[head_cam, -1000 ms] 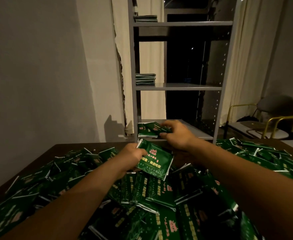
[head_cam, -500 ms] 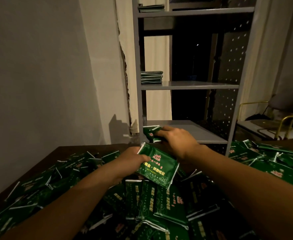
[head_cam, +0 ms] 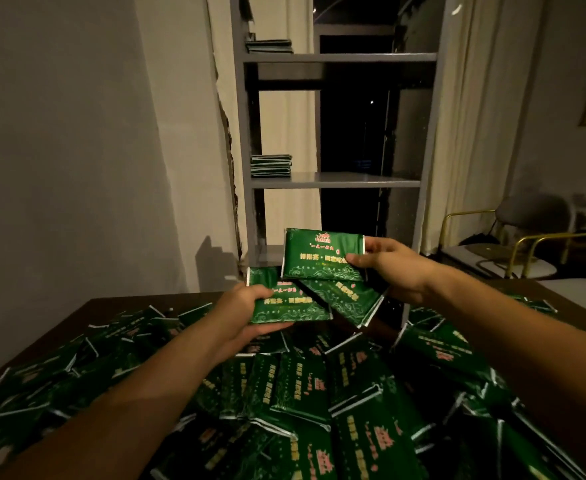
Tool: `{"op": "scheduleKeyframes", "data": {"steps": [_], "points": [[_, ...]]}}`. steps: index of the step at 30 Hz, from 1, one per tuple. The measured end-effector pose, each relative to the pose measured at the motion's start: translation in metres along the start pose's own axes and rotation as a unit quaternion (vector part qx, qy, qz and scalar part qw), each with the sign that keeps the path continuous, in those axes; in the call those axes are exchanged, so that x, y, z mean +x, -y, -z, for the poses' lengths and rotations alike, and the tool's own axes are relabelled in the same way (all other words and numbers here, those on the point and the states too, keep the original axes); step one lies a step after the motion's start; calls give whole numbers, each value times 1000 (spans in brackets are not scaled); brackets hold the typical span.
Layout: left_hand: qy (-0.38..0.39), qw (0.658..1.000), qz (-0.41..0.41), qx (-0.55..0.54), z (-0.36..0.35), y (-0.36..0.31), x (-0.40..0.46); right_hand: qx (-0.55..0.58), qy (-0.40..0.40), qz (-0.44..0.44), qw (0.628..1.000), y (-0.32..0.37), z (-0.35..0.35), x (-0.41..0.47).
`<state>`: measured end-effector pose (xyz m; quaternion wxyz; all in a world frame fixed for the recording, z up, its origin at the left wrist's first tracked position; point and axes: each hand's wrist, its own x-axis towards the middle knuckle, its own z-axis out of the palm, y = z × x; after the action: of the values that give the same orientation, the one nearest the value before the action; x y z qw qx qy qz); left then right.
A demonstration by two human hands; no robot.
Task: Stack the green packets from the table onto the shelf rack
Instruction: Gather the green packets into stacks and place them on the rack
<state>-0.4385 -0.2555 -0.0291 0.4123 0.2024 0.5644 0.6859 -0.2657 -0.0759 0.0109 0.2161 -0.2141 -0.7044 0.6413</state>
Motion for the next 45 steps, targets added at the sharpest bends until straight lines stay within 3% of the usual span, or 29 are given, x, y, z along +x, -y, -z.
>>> {"op": "scheduleKeyframes", "data": {"steps": [5, 8, 12, 17, 20, 24, 29, 32, 35, 39, 42, 45], "points": [[52, 998, -12, 18, -31, 5, -12, 11, -44, 20, 999, -6, -19, -18], [25, 995, -45, 88, -36, 13, -6, -20, -72, 34, 997, -9, -22, -26], [-29, 997, -62, 42, -29, 20, 1, 58, -176, 35, 982, 1, -1, -39], [-30, 996, -49, -67, -33, 17, 6, 154, -19, -79, 985, -14, -3, -52], [3, 997, -22, -80, -42, 15, 9, 133, -63, -63, 987, -23, -10, -42], [38, 997, -18, -59, -44, 14, 16, -30, -132, -25, 991, -28, 4, -31], [47, 991, -69, 108, -50, 20, 33, -170, -116, 55, 977, -26, 9, -22], [46, 986, -105, 119, -58, 18, 42, -148, -77, 61, 984, -27, 10, -7], [64, 978, -137, 145, -57, 3, 53, -24, -42, 28, 998, -26, 16, 11], [13, 965, -206, 164, -54, -21, 68, 61, -61, 36, 996, -21, 22, 35], [-68, 936, -273, 211, -57, -24, 88, 32, -137, 79, 987, -21, 20, 58], [-102, 936, -267, 205, -63, -20, 102, 6, -158, 94, 983, -24, 17, 77]]}}
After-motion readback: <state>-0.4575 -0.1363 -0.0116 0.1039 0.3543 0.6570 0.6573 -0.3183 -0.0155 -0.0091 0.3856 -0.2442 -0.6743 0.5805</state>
